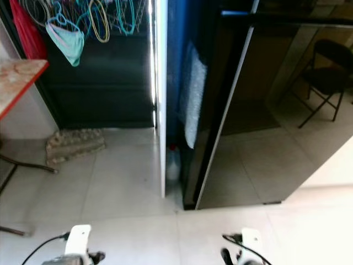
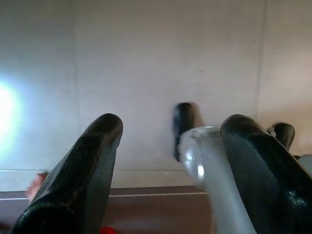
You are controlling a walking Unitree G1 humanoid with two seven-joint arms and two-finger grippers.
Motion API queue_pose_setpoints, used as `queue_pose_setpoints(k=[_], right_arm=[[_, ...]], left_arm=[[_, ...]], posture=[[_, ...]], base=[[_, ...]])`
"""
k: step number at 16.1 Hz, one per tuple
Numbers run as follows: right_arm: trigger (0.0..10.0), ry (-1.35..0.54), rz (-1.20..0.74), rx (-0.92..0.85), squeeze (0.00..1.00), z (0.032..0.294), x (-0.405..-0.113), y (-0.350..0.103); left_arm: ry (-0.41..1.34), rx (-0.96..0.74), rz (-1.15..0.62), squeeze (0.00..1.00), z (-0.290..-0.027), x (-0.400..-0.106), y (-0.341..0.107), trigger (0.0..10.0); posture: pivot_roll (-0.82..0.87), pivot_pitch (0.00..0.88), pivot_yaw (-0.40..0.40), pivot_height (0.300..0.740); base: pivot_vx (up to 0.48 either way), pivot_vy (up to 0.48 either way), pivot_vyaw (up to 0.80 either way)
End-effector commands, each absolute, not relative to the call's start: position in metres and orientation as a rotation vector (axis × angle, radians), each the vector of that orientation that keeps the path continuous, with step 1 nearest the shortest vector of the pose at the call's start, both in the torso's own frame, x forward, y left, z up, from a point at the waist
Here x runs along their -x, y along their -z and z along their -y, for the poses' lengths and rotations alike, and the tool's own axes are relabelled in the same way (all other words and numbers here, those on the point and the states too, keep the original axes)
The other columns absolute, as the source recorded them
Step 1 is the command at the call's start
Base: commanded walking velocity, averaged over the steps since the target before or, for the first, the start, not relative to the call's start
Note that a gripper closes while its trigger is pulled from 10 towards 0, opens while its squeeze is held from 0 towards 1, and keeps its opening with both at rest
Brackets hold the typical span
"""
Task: Restocking fridge
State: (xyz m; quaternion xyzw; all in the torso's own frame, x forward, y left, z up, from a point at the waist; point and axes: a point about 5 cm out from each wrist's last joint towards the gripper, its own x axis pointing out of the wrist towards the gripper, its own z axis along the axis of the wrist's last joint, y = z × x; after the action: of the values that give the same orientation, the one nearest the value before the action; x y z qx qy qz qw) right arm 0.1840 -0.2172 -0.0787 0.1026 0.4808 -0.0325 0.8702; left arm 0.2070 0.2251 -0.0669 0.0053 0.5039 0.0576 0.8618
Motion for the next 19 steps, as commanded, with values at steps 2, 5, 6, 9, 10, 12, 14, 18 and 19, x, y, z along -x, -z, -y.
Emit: queue_pose_setpoints(k=[2, 5, 6, 9, 10, 12, 14, 18, 19], right_arm=[[10.0, 0.084, -1.021, -0.201, 0.0, 0.2241, -0.1784, 0.08], [10.0, 0.084, -1.02, -0.2, 0.0, 0.2239, -0.1786, 0.0799], [10.0, 0.084, -1.019, -0.201, 0.0, 0.2236, -0.1788, 0.0799], [10.0, 0.083, -1.019, -0.202, 0.0, 0.2235, -0.179, 0.0798], [10.0, 0.083, -1.022, -0.2, 0.0, 0.2235, -0.1788, 0.0799], [10.0, 0.08, -1.024, -0.196, 0.0, 0.2239, -0.1791, 0.0797], [10.0, 0.077, -1.024, -0.194, 0.0, 0.2238, -0.1795, 0.0795], [10.0, 0.062, -1.019, -0.176, 0.0, 0.224, -0.1807, 0.0788], [10.0, 0.056, -1.02, -0.164, 0.0, 0.2242, -0.1811, 0.0786]], left_arm=[[-0.107, 0.001, -1.066, 0.0, -0.2178, -0.2063, 0.069, 10.0], [-0.106, -0.002, -1.064, 0.0, -0.218, -0.2066, 0.0688, 10.0], [-0.108, -0.002, -1.062, 0.0, -0.2182, -0.2067, 0.0687, 10.0], [-0.11, -0.003, -1.062, 0.0, -0.2186, -0.2069, 0.0685, 10.0], [-0.11, -0.002, -1.062, 0.0, -0.2186, -0.2068, 0.0686, 10.0], [-0.108, -0.014, -1.059, 0.0, -0.2189, -0.2076, 0.0681, 10.0], [-0.108, -0.011, -1.059, 0.0, -0.2189, -0.2078, 0.0679, 10.0], [-0.11, -0.009, -1.058, 0.0, -0.2188, -0.2082, 0.0678, 10.0], [-0.11, -0.009, -1.058, 0.0, -0.2189, -0.2082, 0.0677, 10.0]], posture=[[0.08, 0.0, -0.057, 0.74], [0.08, 0.0, -0.055, 0.74], [0.08, 0.0, -0.055, 0.74], [0.08, 0.0, -0.055, 0.74], [0.08, 0.0, -0.055, 0.74], [0.08, 0.0, -0.059, 0.74], [0.08, 0.0, -0.059, 0.74], [0.08, 0.0, -0.058, 0.74], [0.08, 0.0, -0.058, 0.74]], base=[[0.0, 0.366, 0.0], [0.0, 0.364, 0.0], [0.0, 0.364, 0.0], [0.0, 0.368, 0.0], [0.0, 0.334, 0.0], [0.0, 0.0, 0.0], [0.0, 0.0, 0.0], [0.0, 0.0, 0.0], [0.0, 0.0, 0.0]])
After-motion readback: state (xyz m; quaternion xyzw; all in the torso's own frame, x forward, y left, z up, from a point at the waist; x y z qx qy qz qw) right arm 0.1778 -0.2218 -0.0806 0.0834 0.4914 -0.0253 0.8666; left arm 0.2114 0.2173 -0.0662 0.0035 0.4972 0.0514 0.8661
